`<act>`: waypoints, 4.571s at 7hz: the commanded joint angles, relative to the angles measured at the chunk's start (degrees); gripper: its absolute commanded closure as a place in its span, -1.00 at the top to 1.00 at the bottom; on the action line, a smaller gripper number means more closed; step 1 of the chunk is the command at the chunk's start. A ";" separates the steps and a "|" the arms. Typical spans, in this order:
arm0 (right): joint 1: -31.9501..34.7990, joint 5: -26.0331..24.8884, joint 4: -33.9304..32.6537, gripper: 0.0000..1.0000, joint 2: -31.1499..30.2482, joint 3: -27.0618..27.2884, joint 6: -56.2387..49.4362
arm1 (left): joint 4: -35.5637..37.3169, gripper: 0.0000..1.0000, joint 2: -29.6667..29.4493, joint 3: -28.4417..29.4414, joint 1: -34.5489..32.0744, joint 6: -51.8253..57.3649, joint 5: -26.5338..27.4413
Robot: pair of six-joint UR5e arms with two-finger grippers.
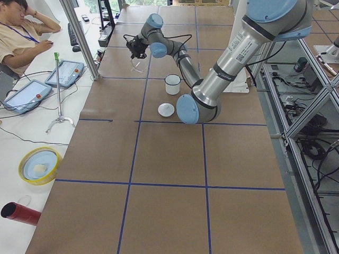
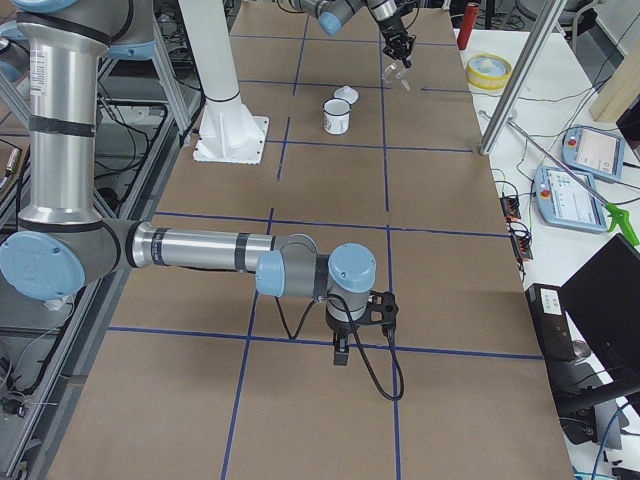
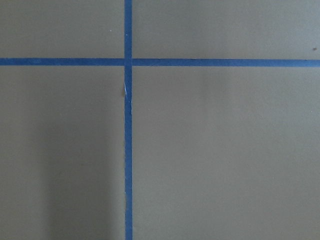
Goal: Place funnel on cup
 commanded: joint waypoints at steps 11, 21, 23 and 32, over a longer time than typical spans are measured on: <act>0.00 0.00 0.00 1.00 0.00 0.00 0.00 | 38.71 -1.00 -11.64 -0.94 8.66 40.95 -16.49; 0.00 0.00 0.00 1.00 0.00 0.00 0.00 | 20.61 -1.00 -7.07 10.58 12.70 42.00 -16.05; 0.00 0.00 0.00 1.00 0.00 0.00 0.00 | 20.51 -1.00 -6.90 10.68 13.67 42.00 -15.97; 0.00 0.00 0.00 1.00 0.00 0.00 0.00 | 20.51 1.00 4.46 -7.87 6.41 53.52 -15.79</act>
